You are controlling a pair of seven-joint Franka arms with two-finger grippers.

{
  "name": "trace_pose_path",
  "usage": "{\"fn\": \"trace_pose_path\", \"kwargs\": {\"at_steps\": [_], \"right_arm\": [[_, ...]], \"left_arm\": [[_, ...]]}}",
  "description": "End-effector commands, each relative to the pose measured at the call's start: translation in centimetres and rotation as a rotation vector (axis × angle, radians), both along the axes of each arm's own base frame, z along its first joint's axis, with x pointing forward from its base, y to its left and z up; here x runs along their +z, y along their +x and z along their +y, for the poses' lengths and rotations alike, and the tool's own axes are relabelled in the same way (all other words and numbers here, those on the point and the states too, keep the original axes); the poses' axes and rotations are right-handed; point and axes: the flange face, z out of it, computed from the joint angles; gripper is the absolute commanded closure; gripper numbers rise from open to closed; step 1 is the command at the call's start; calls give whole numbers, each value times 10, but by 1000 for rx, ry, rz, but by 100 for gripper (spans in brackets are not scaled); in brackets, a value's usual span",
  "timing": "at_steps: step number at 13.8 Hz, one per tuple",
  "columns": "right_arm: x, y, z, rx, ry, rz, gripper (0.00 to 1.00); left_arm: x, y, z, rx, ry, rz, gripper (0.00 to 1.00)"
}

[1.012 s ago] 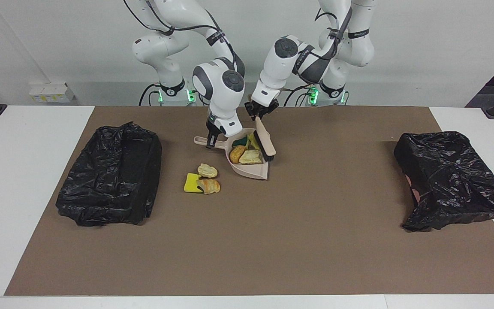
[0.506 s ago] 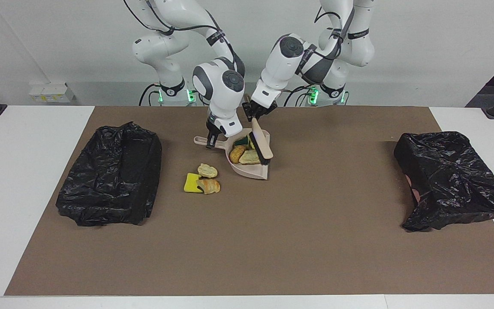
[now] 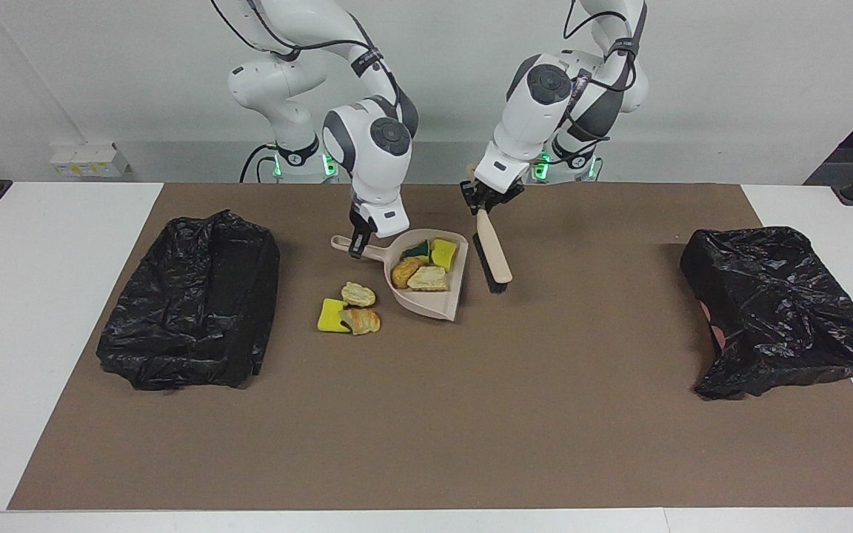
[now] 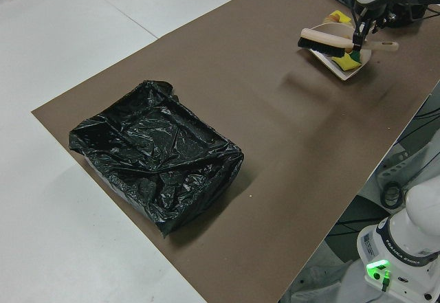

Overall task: Sweep and dump trash in bin
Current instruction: 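Carry the filled dustpan with the right gripper over the nearby black bag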

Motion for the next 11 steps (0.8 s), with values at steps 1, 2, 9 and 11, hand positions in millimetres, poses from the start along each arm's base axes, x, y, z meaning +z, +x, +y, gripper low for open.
{"fn": "trace_pose_path", "kwargs": {"at_steps": [1,2,9,11], "right_arm": [[64,21,-47,-114,36,6,100],[88,34,-72,-115,34,25,100],[140,50,-306,-72,-46,101,100],[140,44,-359,-26,-89,88,100]], "left_arm": [[-7,-11,19,-94,52,-8,100],[-19,-19,14,-117,84,-9,100],[-64,-101,-19,-134,120,-10,100],[-90,-126,-27,-84,115,-42,100]]}}
